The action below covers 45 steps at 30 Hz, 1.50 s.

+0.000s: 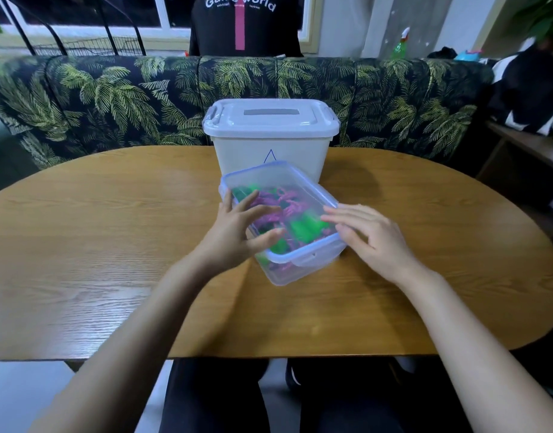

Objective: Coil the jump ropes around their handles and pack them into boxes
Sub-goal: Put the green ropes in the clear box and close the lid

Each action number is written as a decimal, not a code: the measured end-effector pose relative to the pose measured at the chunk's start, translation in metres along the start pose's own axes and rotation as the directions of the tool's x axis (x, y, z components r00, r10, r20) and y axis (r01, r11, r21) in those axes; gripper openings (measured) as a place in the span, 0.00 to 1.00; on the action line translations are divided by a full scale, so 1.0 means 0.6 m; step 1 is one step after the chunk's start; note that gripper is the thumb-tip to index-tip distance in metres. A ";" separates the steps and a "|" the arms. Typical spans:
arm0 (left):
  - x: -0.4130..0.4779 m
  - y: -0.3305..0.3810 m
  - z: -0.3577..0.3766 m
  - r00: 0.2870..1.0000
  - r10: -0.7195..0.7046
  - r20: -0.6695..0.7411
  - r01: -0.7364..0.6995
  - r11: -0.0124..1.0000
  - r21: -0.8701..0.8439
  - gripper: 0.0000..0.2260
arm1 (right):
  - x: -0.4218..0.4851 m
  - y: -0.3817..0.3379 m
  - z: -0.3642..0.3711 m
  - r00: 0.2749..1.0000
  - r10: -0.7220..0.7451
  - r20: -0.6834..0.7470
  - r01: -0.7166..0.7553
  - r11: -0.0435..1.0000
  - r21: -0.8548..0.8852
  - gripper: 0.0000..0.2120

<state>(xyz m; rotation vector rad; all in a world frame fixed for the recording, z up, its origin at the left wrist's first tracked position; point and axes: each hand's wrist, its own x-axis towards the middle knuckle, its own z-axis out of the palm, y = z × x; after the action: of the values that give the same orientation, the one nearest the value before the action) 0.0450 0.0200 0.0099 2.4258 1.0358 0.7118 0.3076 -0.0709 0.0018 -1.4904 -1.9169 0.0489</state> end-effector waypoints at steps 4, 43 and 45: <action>0.012 -0.006 -0.012 0.988 0.151 -0.030 -0.149 0.987 0.051 0.19 | -0.030 -0.011 0.000 0.997 -0.053 -0.050 0.052 0.998 -0.027 0.23; -0.090 0.005 0.003 0.956 0.065 -0.285 -0.066 0.998 0.004 0.22 | 0.005 -0.134 0.070 0.982 -0.129 -0.139 0.152 0.974 0.167 0.16; -0.091 -0.008 0.003 0.956 0.115 -0.269 -0.101 0.993 0.063 0.25 | 0.026 -0.090 0.045 0.983 -0.122 -0.134 0.121 0.993 -0.014 0.18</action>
<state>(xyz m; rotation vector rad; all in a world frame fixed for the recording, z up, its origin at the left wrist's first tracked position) 0.0109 -0.0178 -0.0102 2.4901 1.0363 1.0946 0.2464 -0.0654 0.0121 -1.3426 -1.8952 -0.1106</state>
